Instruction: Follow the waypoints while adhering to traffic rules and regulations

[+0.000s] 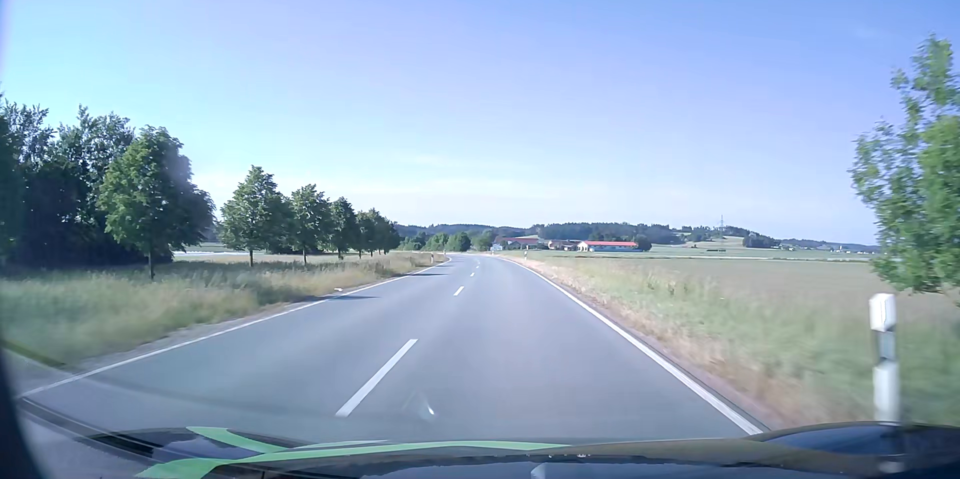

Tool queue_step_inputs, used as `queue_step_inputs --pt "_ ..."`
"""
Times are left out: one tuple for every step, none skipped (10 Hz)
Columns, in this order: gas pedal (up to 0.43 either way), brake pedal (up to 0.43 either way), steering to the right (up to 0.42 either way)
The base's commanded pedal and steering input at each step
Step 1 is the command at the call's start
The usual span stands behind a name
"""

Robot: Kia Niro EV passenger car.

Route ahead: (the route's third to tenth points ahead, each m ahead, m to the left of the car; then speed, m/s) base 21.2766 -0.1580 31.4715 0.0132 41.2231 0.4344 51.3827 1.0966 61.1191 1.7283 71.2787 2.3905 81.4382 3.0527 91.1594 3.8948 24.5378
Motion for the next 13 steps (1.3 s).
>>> queue_step_inputs --pt "0.248 0.000 -0.007" --pt "0.260 0.000 -0.007" --pt "0.260 0.000 -0.008" --pt "0.268 0.000 -0.007" --pt "0.268 0.000 -0.007" --pt "0.268 0.000 -0.007" --pt "0.260 0.000 -0.007" --pt "0.228 0.000 -0.007" --pt "0.220 0.000 -0.008" --pt "0.220 0.000 -0.008" --pt "0.220 0.000 -0.007" --pt "0.220 0.000 -0.007" --pt "0.220 0.000 -0.008"
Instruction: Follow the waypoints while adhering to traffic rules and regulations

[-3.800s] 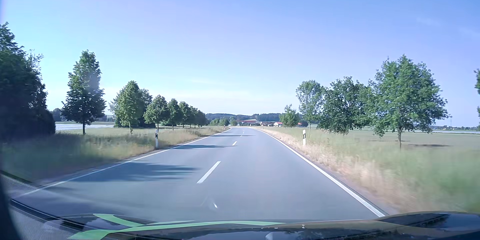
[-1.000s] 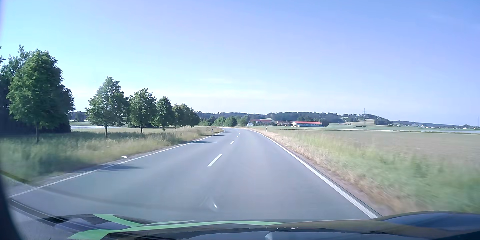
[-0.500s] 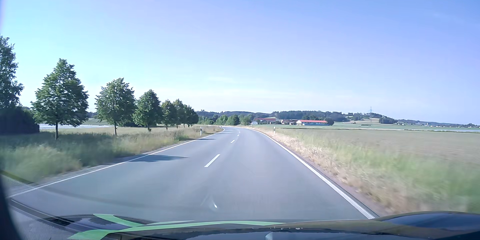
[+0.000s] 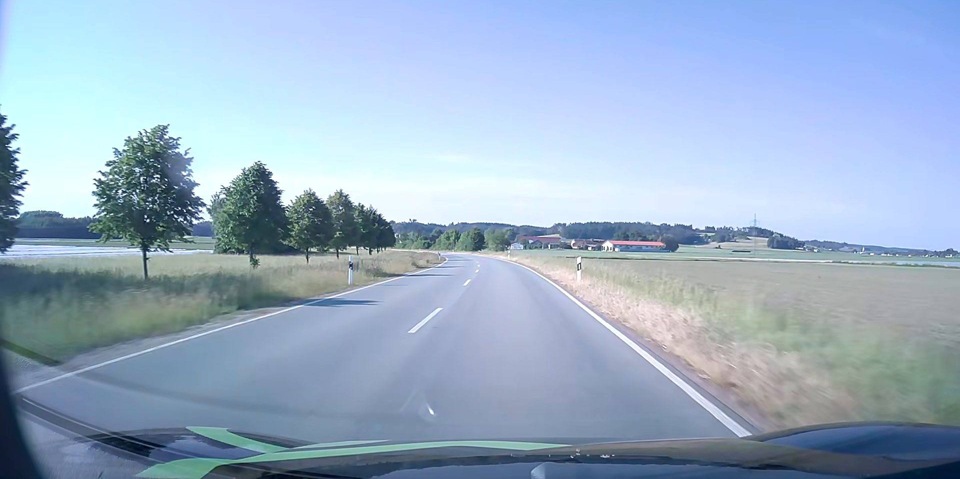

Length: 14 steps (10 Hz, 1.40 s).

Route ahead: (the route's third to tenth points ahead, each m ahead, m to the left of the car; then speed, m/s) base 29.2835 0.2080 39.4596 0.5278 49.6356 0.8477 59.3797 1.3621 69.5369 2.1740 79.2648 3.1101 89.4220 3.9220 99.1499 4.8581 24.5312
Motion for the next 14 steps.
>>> queue_step_inputs --pt "0.220 0.000 -0.007" --pt "0.220 0.000 -0.008" --pt "0.220 0.000 -0.007" --pt "0.220 0.000 -0.007" --pt "0.220 0.000 -0.007" --pt "0.220 0.000 -0.008" --pt "0.220 0.000 -0.008" --pt "0.228 0.000 -0.009" --pt "0.228 0.000 -0.009" --pt "0.228 0.000 -0.009" --pt "0.240 0.000 -0.010" --pt "0.248 0.000 -0.010" --pt "0.248 0.000 -0.010" --pt "0.248 0.000 -0.008"
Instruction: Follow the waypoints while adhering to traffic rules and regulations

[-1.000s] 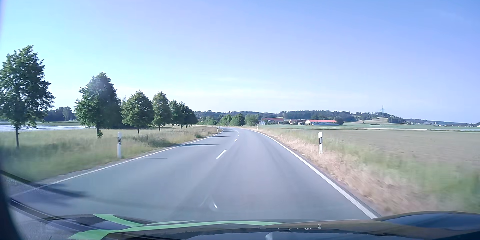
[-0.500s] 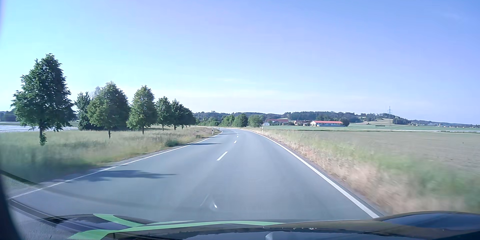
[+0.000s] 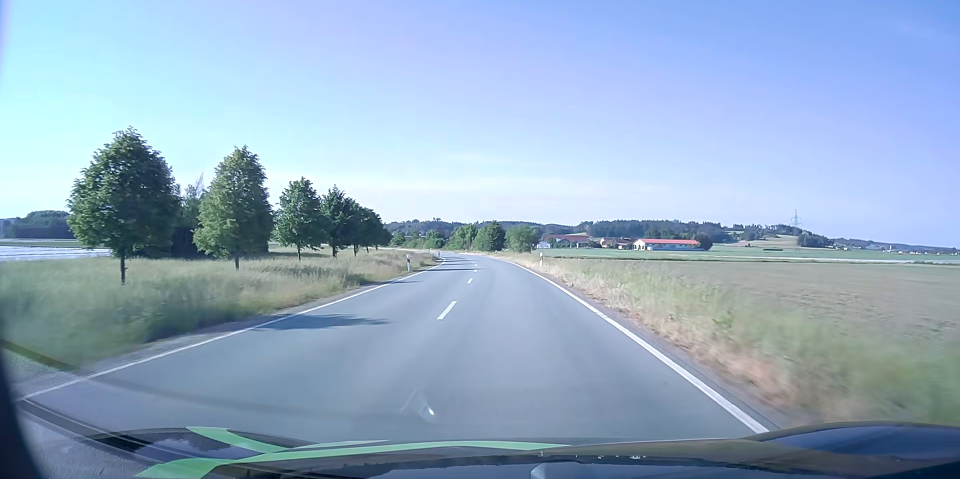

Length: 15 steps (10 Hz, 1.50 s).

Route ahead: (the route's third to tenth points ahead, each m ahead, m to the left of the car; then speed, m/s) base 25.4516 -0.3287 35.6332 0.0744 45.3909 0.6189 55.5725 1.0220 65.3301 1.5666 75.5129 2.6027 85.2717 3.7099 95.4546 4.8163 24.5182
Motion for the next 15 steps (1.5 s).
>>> queue_step_inputs --pt "0.248 0.000 -0.007" --pt "0.248 0.000 -0.007" --pt "0.228 0.000 -0.007" --pt "0.197 0.000 -0.007" --pt "0.197 0.000 -0.007" --pt "0.197 0.000 -0.008" --pt "0.209 0.000 -0.008" --pt "0.220 0.000 -0.008" --pt "0.220 0.000 -0.008" --pt "0.228 0.000 -0.008" --pt "0.228 0.000 -0.008" --pt "0.228 0.000 -0.008" --pt "0.228 0.000 -0.009" --pt "0.228 0.000 -0.009" --pt "0.220 0.000 -0.009"
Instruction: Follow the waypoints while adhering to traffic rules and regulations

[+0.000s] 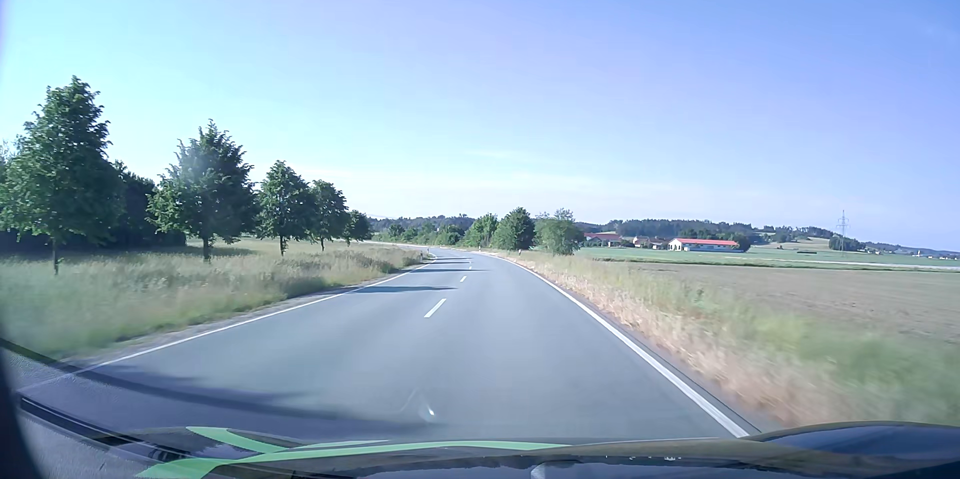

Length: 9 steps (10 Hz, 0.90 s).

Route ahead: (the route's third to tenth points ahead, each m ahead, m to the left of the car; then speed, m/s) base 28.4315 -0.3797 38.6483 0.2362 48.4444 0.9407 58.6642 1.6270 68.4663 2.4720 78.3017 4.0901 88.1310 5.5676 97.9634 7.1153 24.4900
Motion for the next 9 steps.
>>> queue_step_inputs --pt "0.220 0.000 -0.010" --pt "0.220 0.000 -0.010" --pt "0.228 0.000 -0.010" --pt "0.248 0.000 -0.010" --pt "0.260 0.000 -0.010" --pt "0.260 0.000 -0.010" --pt "0.260 0.000 -0.010" --pt "0.260 0.000 -0.010" --pt "0.248 0.000 -0.010"
